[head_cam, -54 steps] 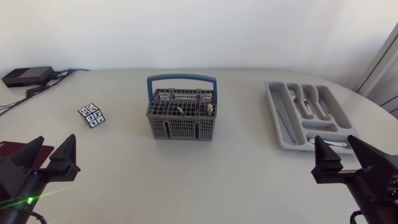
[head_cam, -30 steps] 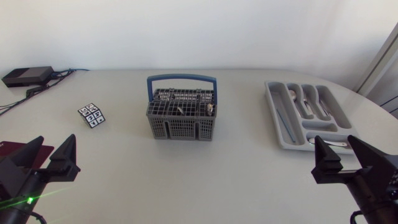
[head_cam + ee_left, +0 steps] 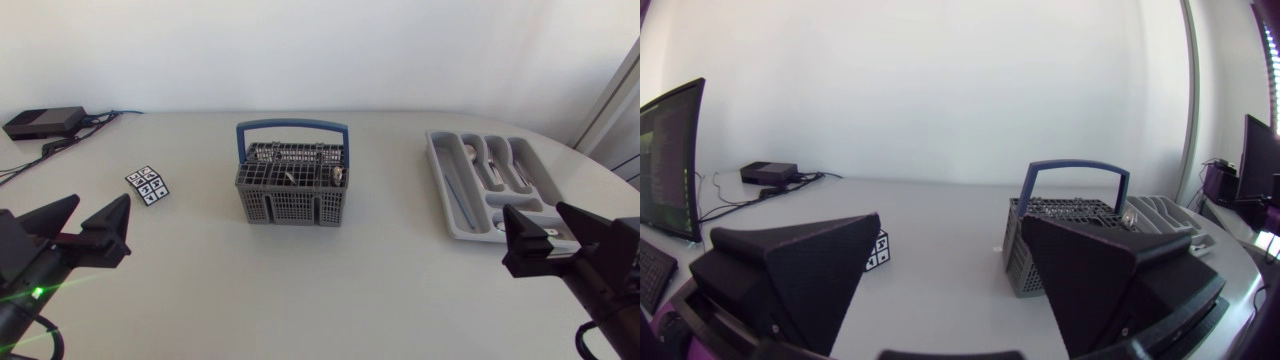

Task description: Transfer all utensils from the basket to the drawer tray.

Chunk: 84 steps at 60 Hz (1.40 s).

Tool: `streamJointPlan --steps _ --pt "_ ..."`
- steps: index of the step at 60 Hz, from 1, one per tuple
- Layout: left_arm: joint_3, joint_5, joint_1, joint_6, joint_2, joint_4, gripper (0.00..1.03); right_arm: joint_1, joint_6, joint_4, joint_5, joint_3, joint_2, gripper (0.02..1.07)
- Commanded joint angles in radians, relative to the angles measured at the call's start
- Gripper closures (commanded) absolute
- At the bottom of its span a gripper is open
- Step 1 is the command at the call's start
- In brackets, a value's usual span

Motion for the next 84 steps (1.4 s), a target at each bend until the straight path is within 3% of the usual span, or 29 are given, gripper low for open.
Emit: streamJointPlan --steps 1,12,26,36,42,47,52,59,76,84 --pt "0.067 -0.008 -0.029 -0.034 0.111 0.022 0.04 0.058 -0.009 0.043 0.037 0.046 0.092 0.07" --pt "0.175 -0.009 -0.081 -0.046 0.338 0.016 0.04 0.160 0.006 0.074 0.085 0.154 0.344 0.07" --pt "0.311 -0.075 -0.178 -0.042 0.510 -0.098 0.06 0.266 0.086 0.057 0.108 0.287 0.597 0.07" --pt "0.459 -0.086 -0.216 -0.023 0.648 -0.285 0.06 0.349 0.091 -0.109 0.134 0.450 0.747 0.07" --pt "0.529 -0.078 -0.261 0.087 0.740 -0.368 0.06 0.392 0.088 -0.198 0.129 0.545 0.848 0.07" --pt "0.549 -0.075 -0.288 0.100 0.774 -0.382 0.06 0.398 0.085 -0.241 0.059 0.608 0.908 0.07" --pt "0.564 -0.042 -0.333 0.101 0.800 -0.391 0.06 0.391 0.081 -0.273 -0.076 0.658 0.965 0.07" --pt "0.587 0.029 -0.334 0.101 0.826 -0.391 0.06 0.344 0.081 -0.299 -0.270 0.720 1.055 0.07" --pt "0.618 0.106 -0.334 0.124 0.904 -0.322 0.06 0.355 0.083 -0.299 -0.290 0.842 1.232 0.14" --pt "0.626 0.116 -0.336 0.126 0.944 -0.262 0.06 0.377 0.095 -0.275 -0.290 0.890 1.299 0.27"
